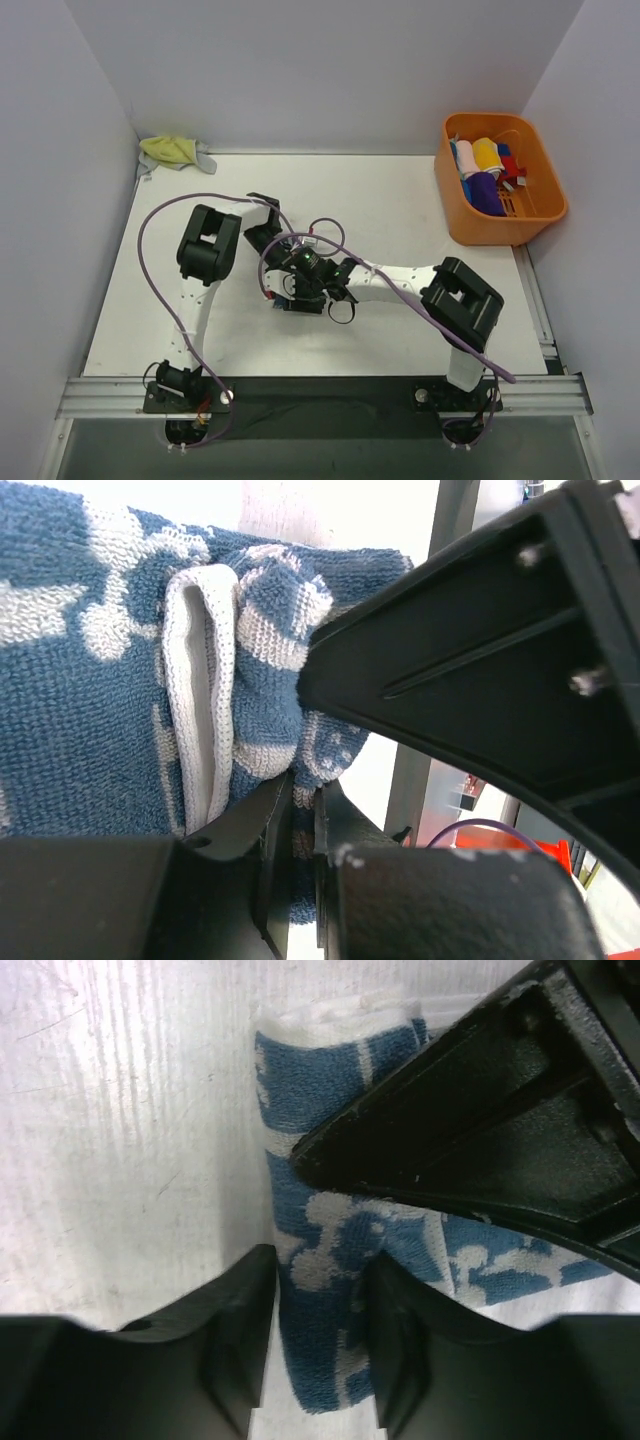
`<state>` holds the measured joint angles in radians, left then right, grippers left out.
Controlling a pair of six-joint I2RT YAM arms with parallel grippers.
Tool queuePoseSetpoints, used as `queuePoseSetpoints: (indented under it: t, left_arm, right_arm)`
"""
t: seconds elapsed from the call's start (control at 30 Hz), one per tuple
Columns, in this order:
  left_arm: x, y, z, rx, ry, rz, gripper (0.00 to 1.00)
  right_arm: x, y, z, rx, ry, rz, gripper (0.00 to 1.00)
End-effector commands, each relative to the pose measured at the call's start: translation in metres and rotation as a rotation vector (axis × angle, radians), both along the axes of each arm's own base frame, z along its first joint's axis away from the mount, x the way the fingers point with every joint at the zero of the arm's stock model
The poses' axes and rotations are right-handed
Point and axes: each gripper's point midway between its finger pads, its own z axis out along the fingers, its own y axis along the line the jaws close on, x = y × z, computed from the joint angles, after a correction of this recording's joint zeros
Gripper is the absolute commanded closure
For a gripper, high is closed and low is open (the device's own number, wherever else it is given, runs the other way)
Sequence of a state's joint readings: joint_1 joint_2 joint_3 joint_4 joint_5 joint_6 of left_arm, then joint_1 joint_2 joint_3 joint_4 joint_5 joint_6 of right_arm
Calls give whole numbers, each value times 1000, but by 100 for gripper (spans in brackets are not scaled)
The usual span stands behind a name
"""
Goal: Roll the towels
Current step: Roll the towel
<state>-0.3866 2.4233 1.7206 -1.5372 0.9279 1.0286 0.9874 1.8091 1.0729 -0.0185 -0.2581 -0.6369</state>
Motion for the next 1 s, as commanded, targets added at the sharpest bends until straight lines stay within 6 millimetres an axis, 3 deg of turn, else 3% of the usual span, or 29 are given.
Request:
queuePoseSetpoints:
  t: [0.0,0.13,0.23,0.27,0.3,0.47,0.63,0.8,0.9,0.97]
  left_arm:
    - [14,22,-38,14,-135,-94,84]
    - [14,22,-36,0,-147,-93,83]
    - [15,22,-32,-25,-157,-72,79]
    - [18,21,-26,-38,-169,-56,77]
    - [18,21,-24,-49,-173,-37,68]
    - [38,29,7,-133,-240,102,56]
    - [55,57,24,-158,-255,260,53]
    - [82,113,47,-170,-329,503,52]
    - [88,139,61,-163,-429,580,51]
    - [77,146,72,-149,-509,590,49]
  right_arm:
    - [-8,-3,-17,-22,60,14,65]
    - [-14,-7,-25,-53,128,6,82]
    - [-21,-10,-26,-60,217,-15,100]
    - [-27,-14,-25,-76,262,-25,100]
    - [-32,-16,-25,-80,309,-45,100]
    - [-62,-19,-11,-70,523,-61,100]
    - [-71,-21,-16,-80,695,-115,100]
    - [-66,-19,-16,-45,846,-168,100]
    - [-58,-16,-17,-27,924,-209,100]
    - [-55,-17,-16,-31,972,-230,100]
